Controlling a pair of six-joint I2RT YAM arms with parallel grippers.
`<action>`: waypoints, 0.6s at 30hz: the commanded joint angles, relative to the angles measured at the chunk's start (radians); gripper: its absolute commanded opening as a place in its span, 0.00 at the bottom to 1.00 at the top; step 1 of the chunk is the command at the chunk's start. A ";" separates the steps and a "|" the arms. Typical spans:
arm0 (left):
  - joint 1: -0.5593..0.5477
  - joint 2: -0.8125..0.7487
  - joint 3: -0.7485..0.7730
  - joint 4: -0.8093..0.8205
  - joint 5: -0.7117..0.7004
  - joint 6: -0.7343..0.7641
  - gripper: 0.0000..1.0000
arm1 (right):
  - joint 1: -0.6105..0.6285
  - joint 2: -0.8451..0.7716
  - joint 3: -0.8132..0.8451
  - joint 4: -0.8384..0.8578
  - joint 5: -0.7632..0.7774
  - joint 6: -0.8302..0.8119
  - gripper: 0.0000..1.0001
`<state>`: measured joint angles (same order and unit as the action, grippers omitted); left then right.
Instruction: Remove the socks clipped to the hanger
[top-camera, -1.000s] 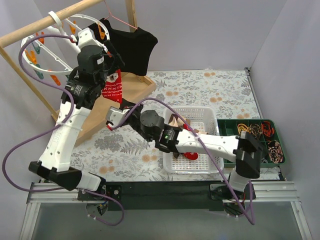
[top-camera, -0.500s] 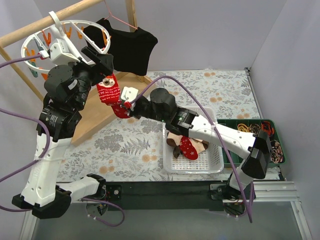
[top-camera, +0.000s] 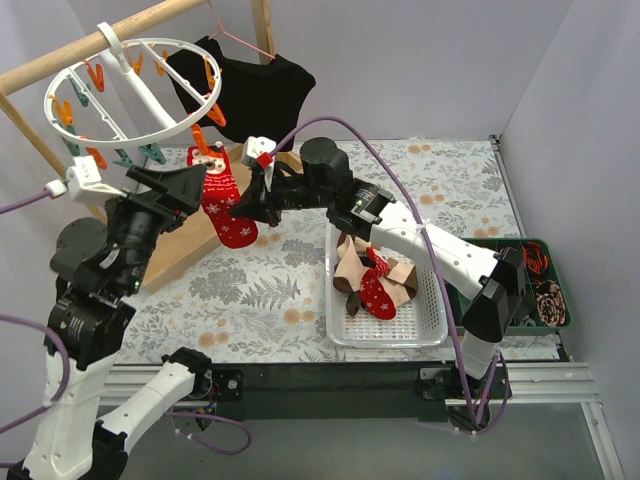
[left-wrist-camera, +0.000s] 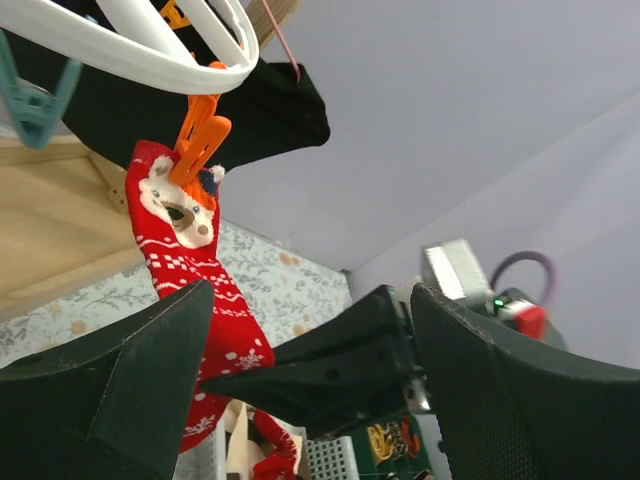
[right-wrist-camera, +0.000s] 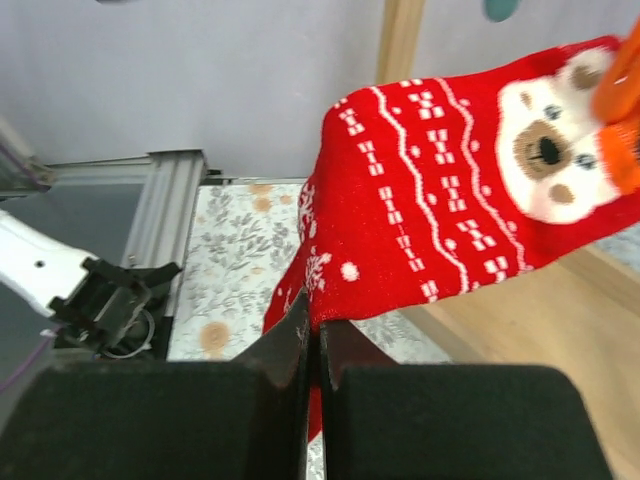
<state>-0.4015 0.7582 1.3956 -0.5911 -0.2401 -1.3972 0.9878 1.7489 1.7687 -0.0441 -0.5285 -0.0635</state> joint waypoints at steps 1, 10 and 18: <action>0.003 -0.025 -0.001 -0.091 -0.048 -0.072 0.78 | -0.012 0.024 0.069 0.000 -0.146 0.096 0.01; 0.003 -0.016 -0.056 -0.136 -0.011 -0.164 0.81 | -0.028 0.027 0.081 0.029 -0.292 0.180 0.01; 0.003 0.072 -0.047 -0.211 0.016 -0.210 0.79 | -0.034 0.015 0.032 0.111 -0.343 0.231 0.01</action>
<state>-0.4015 0.7830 1.3315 -0.7418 -0.2523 -1.5723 0.9619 1.7859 1.8027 -0.0231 -0.8085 0.1207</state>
